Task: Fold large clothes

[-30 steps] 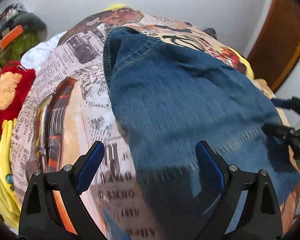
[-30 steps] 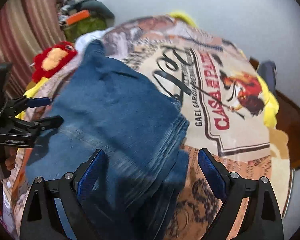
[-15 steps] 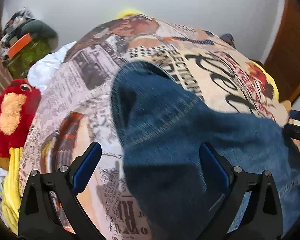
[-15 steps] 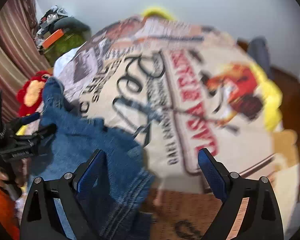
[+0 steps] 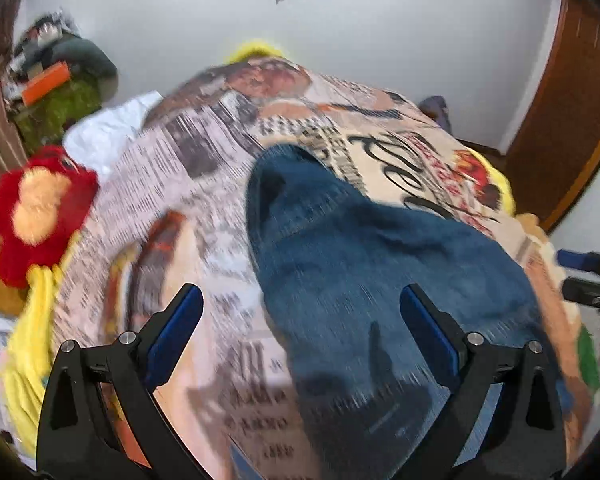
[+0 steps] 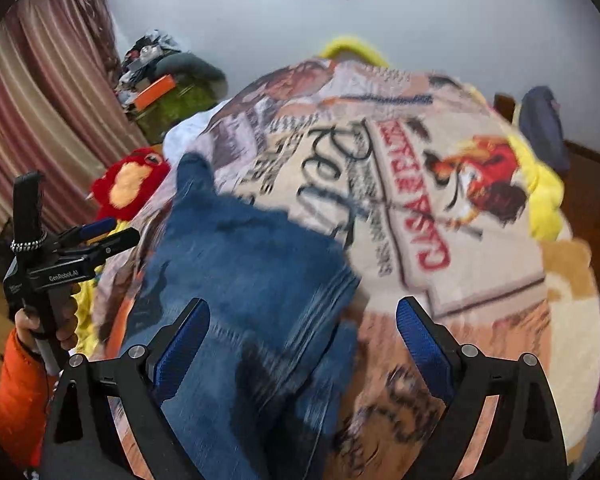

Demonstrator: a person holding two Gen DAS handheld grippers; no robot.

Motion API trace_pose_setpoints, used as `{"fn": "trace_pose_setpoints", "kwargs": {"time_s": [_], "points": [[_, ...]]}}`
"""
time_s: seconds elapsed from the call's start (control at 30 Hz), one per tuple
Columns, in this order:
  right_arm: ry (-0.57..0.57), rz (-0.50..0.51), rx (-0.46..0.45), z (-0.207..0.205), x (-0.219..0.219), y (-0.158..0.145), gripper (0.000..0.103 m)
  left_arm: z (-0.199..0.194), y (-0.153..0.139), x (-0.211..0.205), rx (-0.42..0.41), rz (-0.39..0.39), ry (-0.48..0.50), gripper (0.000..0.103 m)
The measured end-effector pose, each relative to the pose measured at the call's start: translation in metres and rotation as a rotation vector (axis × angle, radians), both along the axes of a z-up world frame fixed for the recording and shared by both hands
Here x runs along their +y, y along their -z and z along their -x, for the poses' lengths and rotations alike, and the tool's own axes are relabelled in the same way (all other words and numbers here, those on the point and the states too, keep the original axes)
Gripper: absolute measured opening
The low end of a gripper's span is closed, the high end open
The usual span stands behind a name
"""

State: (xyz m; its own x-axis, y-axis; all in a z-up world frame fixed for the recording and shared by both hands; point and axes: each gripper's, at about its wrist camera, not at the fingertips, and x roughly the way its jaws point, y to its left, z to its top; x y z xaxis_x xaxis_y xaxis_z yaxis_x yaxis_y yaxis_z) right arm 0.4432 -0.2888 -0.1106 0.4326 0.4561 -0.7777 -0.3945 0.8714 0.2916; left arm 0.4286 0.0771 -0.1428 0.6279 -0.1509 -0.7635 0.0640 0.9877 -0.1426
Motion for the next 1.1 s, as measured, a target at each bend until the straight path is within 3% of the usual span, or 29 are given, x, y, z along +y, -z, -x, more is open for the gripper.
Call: {"fn": "trace_pose_setpoints", "kwargs": {"time_s": [0.13, 0.2, 0.3, 0.43, 0.57, 0.83, 0.93, 1.1], "points": [[0.005, -0.009, 0.095, 0.010, -0.006, 0.026, 0.094, 0.015, 0.019, 0.006, 0.084, 0.135, 0.021, 0.100], [0.004, -0.015, 0.148, 0.010, -0.008, 0.041, 0.094, 0.018, 0.039, 0.011, 0.165, 0.239, 0.025, 0.100], [0.009, -0.068, 0.247, 0.006, -0.013, 0.066, 0.094, 0.018, 0.065, 0.014, 0.251, 0.326, 0.019, 0.100], [0.005, -0.197, 0.347, -0.003, -0.018, 0.084, 0.094, 0.016, 0.087, 0.018, 0.301, 0.432, 0.002, 0.100], [-0.034, -0.242, 0.392, -0.015, -0.009, 0.096, 0.094, 0.005, 0.106, 0.016, 0.359, 0.550, -0.001, 0.100], [-0.084, -0.168, 0.359, -0.026, 0.025, 0.100, 0.091, -0.017, 0.111, 0.000, 0.362, 0.565, 0.013, 0.100], [-0.070, -0.157, 0.355, -0.026, 0.028, 0.100, 0.088, -0.025, 0.109, -0.004, 0.368, 0.567, 0.014, 0.094], [-0.058, -0.174, 0.352, -0.021, 0.029, 0.091, 0.057, -0.016, 0.090, -0.017, 0.314, 0.484, 0.039, 0.077]]}}
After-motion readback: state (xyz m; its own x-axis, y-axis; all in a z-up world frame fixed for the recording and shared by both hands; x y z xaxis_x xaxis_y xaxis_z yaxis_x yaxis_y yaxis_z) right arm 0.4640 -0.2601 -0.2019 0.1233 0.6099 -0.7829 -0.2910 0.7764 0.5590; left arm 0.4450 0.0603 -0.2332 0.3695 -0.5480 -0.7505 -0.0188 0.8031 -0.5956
